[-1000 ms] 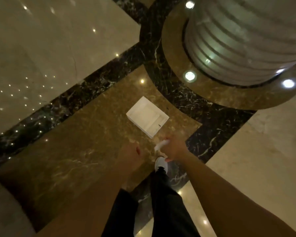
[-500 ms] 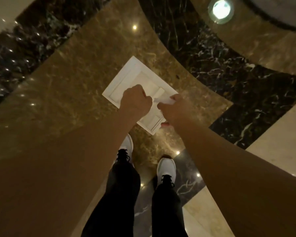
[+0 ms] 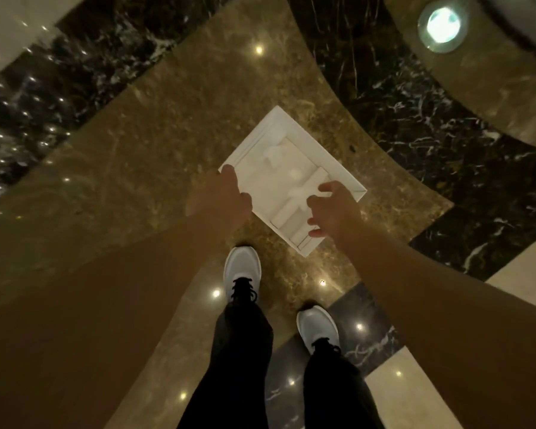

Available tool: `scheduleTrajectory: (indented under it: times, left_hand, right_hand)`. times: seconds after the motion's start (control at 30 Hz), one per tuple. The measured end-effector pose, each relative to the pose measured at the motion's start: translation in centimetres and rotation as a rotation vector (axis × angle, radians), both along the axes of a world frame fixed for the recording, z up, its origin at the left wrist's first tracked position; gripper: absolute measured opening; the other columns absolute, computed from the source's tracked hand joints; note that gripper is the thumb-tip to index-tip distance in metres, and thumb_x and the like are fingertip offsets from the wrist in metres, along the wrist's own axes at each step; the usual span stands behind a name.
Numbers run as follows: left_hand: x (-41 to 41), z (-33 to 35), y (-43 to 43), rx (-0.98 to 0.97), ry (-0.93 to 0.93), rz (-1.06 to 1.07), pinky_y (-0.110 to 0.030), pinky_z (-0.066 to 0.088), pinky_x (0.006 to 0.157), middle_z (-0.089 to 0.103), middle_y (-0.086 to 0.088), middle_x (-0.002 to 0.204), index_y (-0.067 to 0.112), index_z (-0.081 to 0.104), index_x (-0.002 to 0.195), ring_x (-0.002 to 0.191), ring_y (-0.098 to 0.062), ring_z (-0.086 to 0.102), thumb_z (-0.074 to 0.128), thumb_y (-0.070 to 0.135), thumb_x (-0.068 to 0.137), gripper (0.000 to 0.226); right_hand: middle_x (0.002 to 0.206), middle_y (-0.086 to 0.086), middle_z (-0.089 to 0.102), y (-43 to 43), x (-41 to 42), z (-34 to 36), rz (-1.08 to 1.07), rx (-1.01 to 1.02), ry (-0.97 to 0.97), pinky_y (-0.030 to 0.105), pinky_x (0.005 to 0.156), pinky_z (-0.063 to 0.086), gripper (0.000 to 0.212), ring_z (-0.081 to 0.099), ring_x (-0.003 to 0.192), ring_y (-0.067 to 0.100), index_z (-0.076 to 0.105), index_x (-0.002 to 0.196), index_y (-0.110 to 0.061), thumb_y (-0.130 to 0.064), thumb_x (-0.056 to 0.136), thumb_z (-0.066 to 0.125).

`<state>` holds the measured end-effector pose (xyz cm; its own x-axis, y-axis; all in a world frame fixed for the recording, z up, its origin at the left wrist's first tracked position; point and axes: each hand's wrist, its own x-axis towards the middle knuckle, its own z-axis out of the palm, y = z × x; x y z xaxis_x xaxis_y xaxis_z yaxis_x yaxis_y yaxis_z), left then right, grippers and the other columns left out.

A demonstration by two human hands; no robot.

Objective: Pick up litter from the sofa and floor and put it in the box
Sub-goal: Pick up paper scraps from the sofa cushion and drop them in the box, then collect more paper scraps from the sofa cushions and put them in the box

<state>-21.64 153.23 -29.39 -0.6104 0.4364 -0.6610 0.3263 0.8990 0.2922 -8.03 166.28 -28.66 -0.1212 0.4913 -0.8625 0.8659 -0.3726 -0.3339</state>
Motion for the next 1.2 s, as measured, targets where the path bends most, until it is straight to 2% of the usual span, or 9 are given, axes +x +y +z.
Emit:
scheduleTrajectory:
  times: [0.1,0.23,0.37,0.47,0.6,0.8,0.97,1.1,1.2]
  left_hand:
    - [-0.8,5.8,-1.9,-0.026,0.148,-0.026,-0.042,0.049,0.080,0.056,-0.011,0.115,0.014,0.050,0.118,0.099,-0.031,0.057,0.050,0.033,0.088,0.036]
    - [2.0,17.3,-7.0,-0.068,0.237,0.090,-0.041,0.045,0.081,0.052,-0.010,0.122,0.018,0.051,0.120,0.105,-0.031,0.055,0.049,0.037,0.091,0.035]
    - [8.0,34.2,-13.9,-0.056,0.270,0.236,-0.043,0.047,0.082,0.051,-0.008,0.125,0.019,0.050,0.123,0.107,-0.032,0.055,0.055,0.035,0.085,0.041]
    - [13.0,43.7,-19.0,-0.005,0.332,0.360,-0.042,0.047,0.079,0.054,-0.005,0.119,0.022,0.052,0.117,0.104,-0.029,0.057,0.055,0.036,0.083,0.037]
    - [19.4,55.0,-26.6,-0.026,0.444,0.577,-0.042,0.051,0.078,0.053,-0.007,0.117,0.020,0.050,0.115,0.103,-0.032,0.058,0.058,0.037,0.081,0.039]
    - [28.1,62.7,-39.8,-0.021,0.594,0.975,-0.040,0.043,0.073,0.050,-0.009,0.123,0.018,0.046,0.121,0.104,-0.033,0.058,0.058,0.032,0.084,0.042]
    - [35.3,65.0,-52.8,-0.044,0.745,1.119,-0.038,0.046,0.070,0.049,-0.006,0.117,0.021,0.044,0.117,0.097,-0.030,0.055,0.059,0.030,0.084,0.037]
    - [43.8,65.9,-66.2,-0.200,0.686,1.240,-0.040,0.046,0.064,0.049,-0.008,0.112,0.020,0.042,0.115,0.094,-0.031,0.055,0.060,0.038,0.083,0.041]
    - [49.4,65.7,-73.9,-0.256,0.640,1.377,-0.039,0.044,0.064,0.050,-0.009,0.115,0.020,0.043,0.115,0.099,-0.033,0.055,0.057,0.038,0.083,0.039]
  right_hand:
    - [0.090,0.003,0.064,-1.0,-1.5,4.2,0.365,0.187,0.062,0.035,0.067,0.057,0.033,0.064,0.074,0.021,0.052,0.121,-0.020,-0.026,0.088,0.058]
    - [0.108,0.012,0.062,-6.1,-1.2,14.6,0.898,0.351,0.168,0.033,0.076,0.044,0.040,0.060,0.103,0.030,0.045,0.130,-0.015,-0.026,0.092,0.053]
    - [0.121,0.011,0.056,-13.0,2.1,31.0,1.116,0.486,0.329,0.038,0.085,0.045,0.039,0.057,0.111,0.030,0.043,0.133,-0.016,-0.026,0.095,0.049]
    - [0.123,0.012,0.055,-18.4,4.4,40.2,1.212,0.626,0.456,0.042,0.087,0.046,0.037,0.056,0.110,0.032,0.046,0.128,-0.018,-0.021,0.092,0.051]
    - [0.128,0.011,0.054,-26.6,5.8,52.3,1.375,0.730,0.641,0.043,0.088,0.048,0.046,0.056,0.113,0.032,0.044,0.131,-0.020,-0.029,0.089,0.058]
    - [0.130,0.010,0.053,-41.0,8.0,63.5,1.712,0.789,0.954,0.043,0.088,0.052,0.052,0.054,0.114,0.029,0.043,0.133,-0.019,-0.035,0.087,0.060]
    - [0.132,0.011,0.051,-55.3,11.1,65.9,1.911,0.852,1.114,0.045,0.090,0.047,0.052,0.050,0.119,0.031,0.042,0.135,-0.017,-0.037,0.089,0.055]
    - [0.121,0.013,0.053,-69.6,16.9,66.5,2.056,0.773,1.226,0.039,0.073,0.041,0.043,0.052,0.107,0.031,0.045,0.123,-0.016,-0.039,0.089,0.054]
    - [0.122,0.010,0.052,-77.7,21.8,66.4,2.167,0.707,1.305,0.040,0.078,0.046,0.041,0.052,0.109,0.030,0.046,0.123,-0.017,-0.039,0.090,0.054]
